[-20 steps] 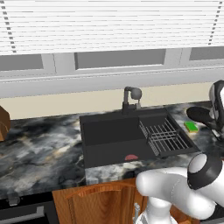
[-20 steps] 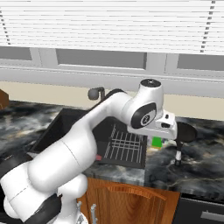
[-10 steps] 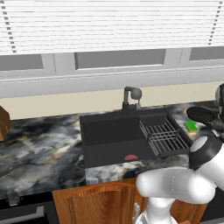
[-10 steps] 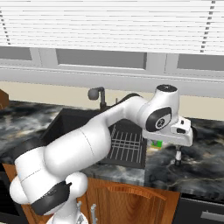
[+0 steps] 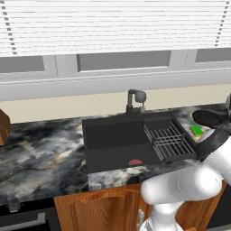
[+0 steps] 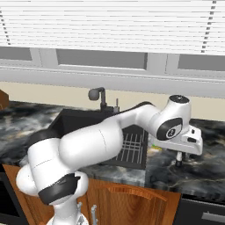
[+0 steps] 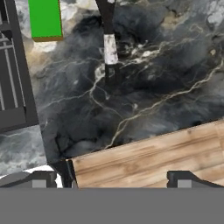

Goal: Pick the pan and sponge and place them into the sink. Then turn on the water.

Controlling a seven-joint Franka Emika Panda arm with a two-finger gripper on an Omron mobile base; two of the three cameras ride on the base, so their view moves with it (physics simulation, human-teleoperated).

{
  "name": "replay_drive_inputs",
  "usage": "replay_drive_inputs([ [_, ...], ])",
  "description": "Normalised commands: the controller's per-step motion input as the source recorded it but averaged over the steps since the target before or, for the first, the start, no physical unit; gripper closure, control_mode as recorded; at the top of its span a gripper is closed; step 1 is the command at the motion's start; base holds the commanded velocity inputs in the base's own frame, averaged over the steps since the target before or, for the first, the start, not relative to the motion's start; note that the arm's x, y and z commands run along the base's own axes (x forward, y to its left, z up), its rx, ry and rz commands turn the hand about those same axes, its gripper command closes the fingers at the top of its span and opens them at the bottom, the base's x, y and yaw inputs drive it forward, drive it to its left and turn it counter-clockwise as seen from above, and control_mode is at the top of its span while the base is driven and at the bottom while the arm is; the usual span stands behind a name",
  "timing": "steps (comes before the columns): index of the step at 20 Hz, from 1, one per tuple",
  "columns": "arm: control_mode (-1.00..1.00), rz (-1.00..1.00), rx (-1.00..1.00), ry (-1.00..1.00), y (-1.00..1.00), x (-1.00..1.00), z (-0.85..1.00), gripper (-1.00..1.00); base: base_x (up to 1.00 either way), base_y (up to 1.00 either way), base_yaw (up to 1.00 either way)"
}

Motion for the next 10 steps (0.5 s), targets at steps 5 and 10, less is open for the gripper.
replay_drive_inputs([
  [5, -1.00, 0.00, 0.02, -0.01, -0.12, 0.22, -0.22, -1.00, 0.00, 0.00, 0.00],
  [10, -1.00, 0.00, 0.02, -0.01, -0.09, 0.27, -0.18, -1.00, 0.00, 0.00, 0.00],
])
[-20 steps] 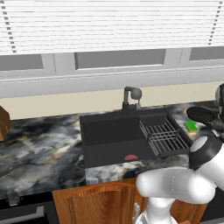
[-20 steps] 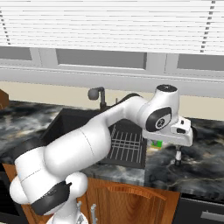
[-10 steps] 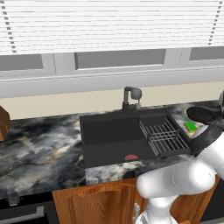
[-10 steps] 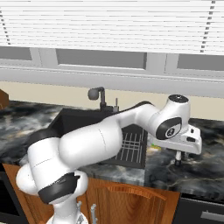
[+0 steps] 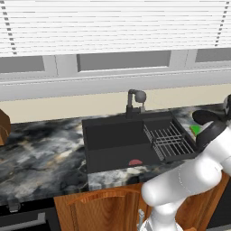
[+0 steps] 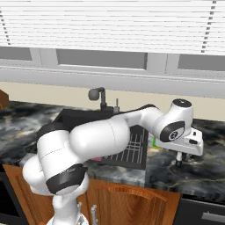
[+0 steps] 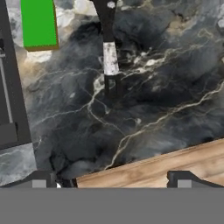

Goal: Pick the pan and sponge and place them into the sink. Then turn on the water.

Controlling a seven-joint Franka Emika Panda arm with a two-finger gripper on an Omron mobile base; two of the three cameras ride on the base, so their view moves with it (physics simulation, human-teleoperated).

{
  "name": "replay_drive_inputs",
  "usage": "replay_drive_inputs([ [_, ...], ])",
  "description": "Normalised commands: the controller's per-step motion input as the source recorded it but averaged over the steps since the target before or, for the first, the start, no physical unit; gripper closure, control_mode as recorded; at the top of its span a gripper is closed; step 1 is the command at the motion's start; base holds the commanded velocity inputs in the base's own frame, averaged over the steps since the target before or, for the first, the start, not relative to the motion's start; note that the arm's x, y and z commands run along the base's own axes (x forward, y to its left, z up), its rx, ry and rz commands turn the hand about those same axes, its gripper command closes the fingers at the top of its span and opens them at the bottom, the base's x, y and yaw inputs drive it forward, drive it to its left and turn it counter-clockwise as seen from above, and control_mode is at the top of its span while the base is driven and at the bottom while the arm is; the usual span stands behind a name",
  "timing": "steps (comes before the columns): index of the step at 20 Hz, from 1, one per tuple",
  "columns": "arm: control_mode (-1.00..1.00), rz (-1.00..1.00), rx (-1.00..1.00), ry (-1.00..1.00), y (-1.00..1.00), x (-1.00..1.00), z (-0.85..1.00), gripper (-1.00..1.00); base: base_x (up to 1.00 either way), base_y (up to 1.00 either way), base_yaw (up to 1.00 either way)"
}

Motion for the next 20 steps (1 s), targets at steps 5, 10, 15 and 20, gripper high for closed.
replay_drive_inputs([
  [5, -1.00, 0.00, 0.01, 0.00, -0.04, 0.27, -0.17, -1.00, 0.00, 0.00, 0.00],
  [10, -1.00, 0.00, 0.00, 0.00, -0.02, 0.25, -0.17, -1.00, 0.00, 0.00, 0.00],
  [15, -1.00, 0.00, 0.00, 0.00, -0.07, 0.28, -0.16, -1.00, 0.00, 0.00, 0.00],
  [20, -1.00, 0.00, 0.02, 0.00, -0.09, 0.28, -0.13, -1.00, 0.00, 0.00, 0.00],
])
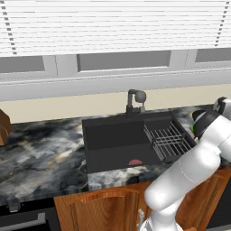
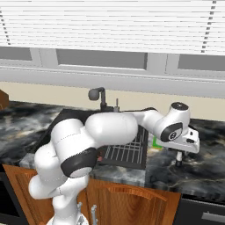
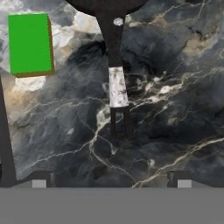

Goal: Pick the pan and sponge and place them into the sink. Then turn on the water.

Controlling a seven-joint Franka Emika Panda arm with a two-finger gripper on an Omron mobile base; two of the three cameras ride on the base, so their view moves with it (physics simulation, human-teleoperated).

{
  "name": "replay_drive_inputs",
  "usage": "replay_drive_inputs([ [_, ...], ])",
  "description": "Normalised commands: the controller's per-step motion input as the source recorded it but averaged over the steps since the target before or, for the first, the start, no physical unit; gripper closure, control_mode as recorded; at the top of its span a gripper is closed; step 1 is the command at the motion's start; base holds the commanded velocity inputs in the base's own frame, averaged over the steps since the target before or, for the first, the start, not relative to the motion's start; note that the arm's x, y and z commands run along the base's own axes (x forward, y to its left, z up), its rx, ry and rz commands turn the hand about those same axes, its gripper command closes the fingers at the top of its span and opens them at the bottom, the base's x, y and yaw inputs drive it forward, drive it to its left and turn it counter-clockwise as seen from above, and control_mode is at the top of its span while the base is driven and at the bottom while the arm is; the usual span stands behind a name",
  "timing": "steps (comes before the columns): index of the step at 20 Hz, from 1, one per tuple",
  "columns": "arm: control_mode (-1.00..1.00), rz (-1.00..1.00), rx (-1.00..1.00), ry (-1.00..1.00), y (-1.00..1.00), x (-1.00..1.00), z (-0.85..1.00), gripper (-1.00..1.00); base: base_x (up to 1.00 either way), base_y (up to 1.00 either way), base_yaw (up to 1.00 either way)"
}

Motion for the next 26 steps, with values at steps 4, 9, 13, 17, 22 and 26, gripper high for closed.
replay_drive_inputs([
  [4, -1.00, 0.01, 0.04, 0.00, -0.10, 0.23, -0.12, -1.00, 0.00, 0.00, 0.00],
  [9, -1.00, 0.03, 0.05, 0.00, -0.15, 0.16, -0.13, -1.00, 0.00, 0.00, 0.00],
  [13, -1.00, 0.02, 0.03, 0.00, -0.09, 0.13, -0.13, -1.00, 0.00, 0.00, 0.00],
  [17, -1.00, 0.00, 0.01, 0.00, -0.05, 0.12, -0.15, -1.00, 0.00, 0.00, 0.00],
  [22, -1.00, 0.00, 0.00, 0.00, 0.00, 0.08, -0.22, -1.00, 0.00, 0.00, 0.00],
  [26, -1.00, 0.00, 0.00, 0.02, 0.00, 0.05, -0.28, -1.00, 0.00, 0.00, 0.00],
])
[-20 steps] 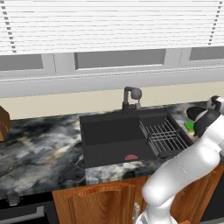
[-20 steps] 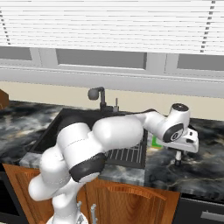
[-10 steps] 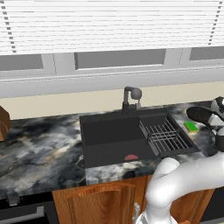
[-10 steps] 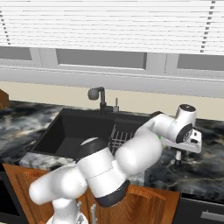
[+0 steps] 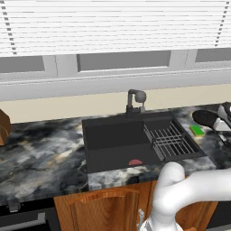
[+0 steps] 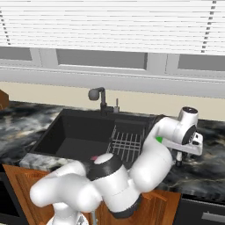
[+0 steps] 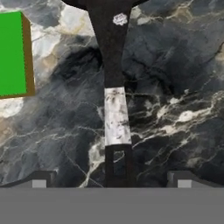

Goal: Pick the pan and sponge and place them into the sink. Then turn on the water.

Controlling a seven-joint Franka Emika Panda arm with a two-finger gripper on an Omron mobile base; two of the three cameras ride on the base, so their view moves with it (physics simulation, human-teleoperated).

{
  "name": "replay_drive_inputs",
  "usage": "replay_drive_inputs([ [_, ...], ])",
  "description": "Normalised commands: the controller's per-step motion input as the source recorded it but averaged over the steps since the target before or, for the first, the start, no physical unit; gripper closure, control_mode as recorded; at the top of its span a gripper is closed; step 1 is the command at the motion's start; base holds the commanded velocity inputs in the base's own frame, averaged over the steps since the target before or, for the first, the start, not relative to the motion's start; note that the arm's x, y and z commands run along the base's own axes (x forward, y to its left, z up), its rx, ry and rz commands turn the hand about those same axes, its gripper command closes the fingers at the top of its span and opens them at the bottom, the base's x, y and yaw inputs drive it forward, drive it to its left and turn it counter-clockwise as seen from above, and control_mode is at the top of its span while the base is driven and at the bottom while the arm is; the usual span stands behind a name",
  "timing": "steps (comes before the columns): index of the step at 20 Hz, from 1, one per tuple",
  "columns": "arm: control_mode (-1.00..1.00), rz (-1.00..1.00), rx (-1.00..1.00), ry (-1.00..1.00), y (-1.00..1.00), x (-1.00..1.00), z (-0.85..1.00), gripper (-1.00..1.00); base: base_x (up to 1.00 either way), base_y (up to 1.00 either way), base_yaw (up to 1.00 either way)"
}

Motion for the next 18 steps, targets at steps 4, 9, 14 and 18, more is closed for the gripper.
replay_drive_inputs([
  [4, -1.00, 0.00, 0.00, 0.02, 0.00, 0.03, -0.29, -1.00, 0.00, 0.00, 0.00],
  [9, -1.00, 0.00, 0.00, 0.00, 0.00, 0.04, -0.27, -1.00, 0.00, 0.00, 0.00],
  [14, -1.00, 0.00, 0.00, -0.03, 0.00, 0.07, -0.27, -1.00, 0.00, 0.00, 0.00],
  [18, -1.00, 0.01, 0.00, -0.05, 0.00, 0.08, -0.28, -1.00, 0.00, 0.00, 0.00],
])
